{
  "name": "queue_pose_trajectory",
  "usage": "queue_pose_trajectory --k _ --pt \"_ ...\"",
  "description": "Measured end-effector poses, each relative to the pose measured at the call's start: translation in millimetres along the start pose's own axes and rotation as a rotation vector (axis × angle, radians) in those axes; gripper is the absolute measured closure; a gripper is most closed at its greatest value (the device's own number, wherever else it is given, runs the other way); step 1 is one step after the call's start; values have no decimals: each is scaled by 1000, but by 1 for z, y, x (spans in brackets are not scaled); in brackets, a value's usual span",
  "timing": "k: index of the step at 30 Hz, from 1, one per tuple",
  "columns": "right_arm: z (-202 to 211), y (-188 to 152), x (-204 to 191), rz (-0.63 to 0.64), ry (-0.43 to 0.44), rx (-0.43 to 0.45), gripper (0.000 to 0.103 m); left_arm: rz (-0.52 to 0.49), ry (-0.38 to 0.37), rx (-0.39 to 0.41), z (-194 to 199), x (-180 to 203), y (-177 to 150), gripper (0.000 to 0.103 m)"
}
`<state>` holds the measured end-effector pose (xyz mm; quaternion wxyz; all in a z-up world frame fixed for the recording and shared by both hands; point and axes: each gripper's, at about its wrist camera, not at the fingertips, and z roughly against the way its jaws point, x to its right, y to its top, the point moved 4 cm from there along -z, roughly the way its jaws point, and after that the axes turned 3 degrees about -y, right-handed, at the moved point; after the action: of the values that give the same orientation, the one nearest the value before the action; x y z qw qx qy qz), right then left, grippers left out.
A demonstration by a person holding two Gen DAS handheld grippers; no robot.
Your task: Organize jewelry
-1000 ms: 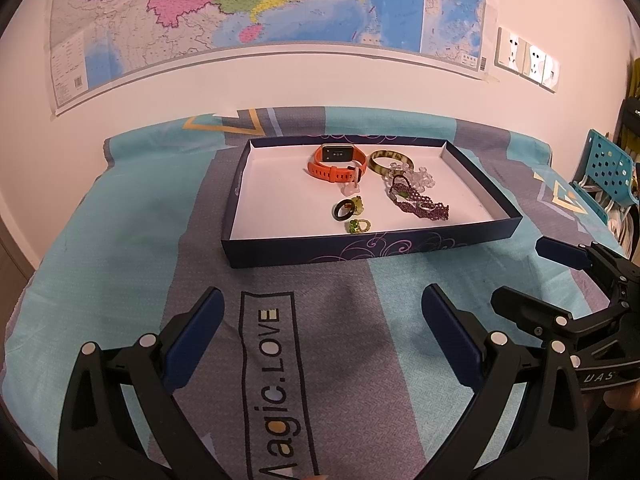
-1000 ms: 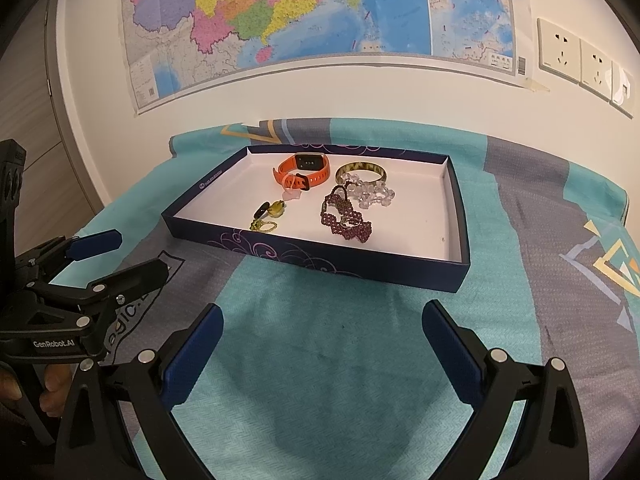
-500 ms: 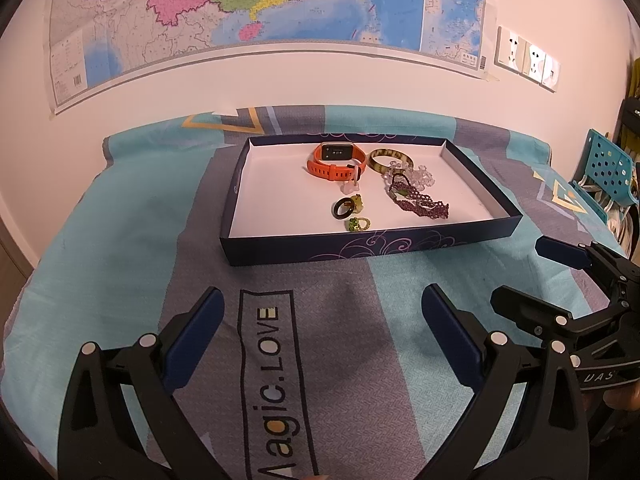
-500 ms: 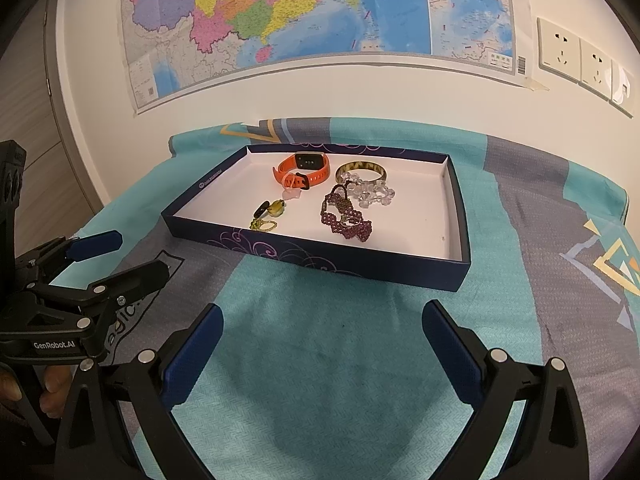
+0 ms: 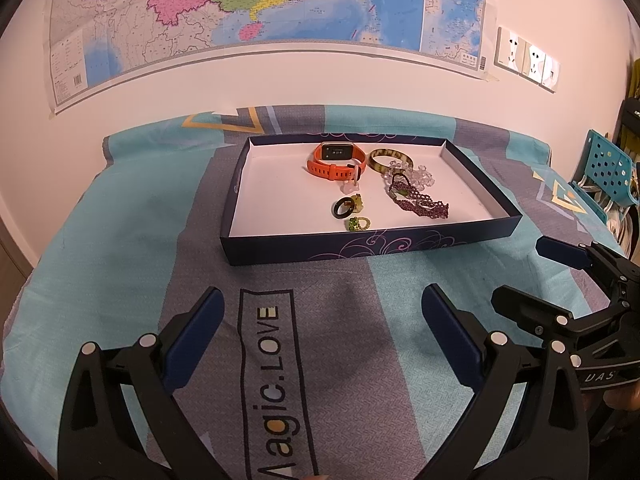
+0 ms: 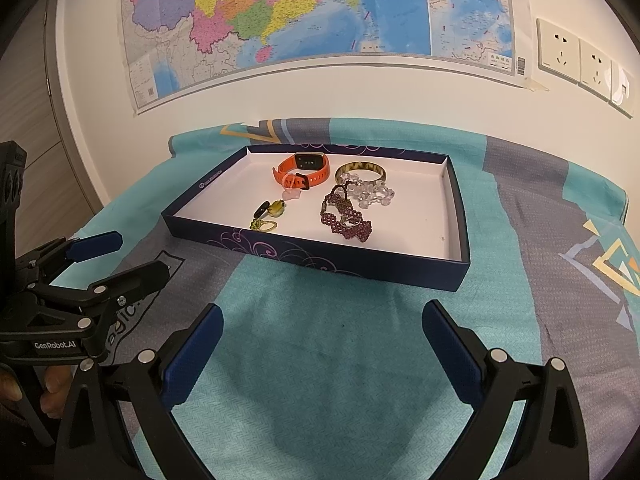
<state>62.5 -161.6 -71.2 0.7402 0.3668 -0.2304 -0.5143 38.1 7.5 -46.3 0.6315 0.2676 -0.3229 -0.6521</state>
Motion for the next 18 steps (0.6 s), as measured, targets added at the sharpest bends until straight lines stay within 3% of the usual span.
queue_pose_trajectory --k 18 --pt "0 -1 -1 0 -4 3 7 -2 -1 0 0 1 0 6"
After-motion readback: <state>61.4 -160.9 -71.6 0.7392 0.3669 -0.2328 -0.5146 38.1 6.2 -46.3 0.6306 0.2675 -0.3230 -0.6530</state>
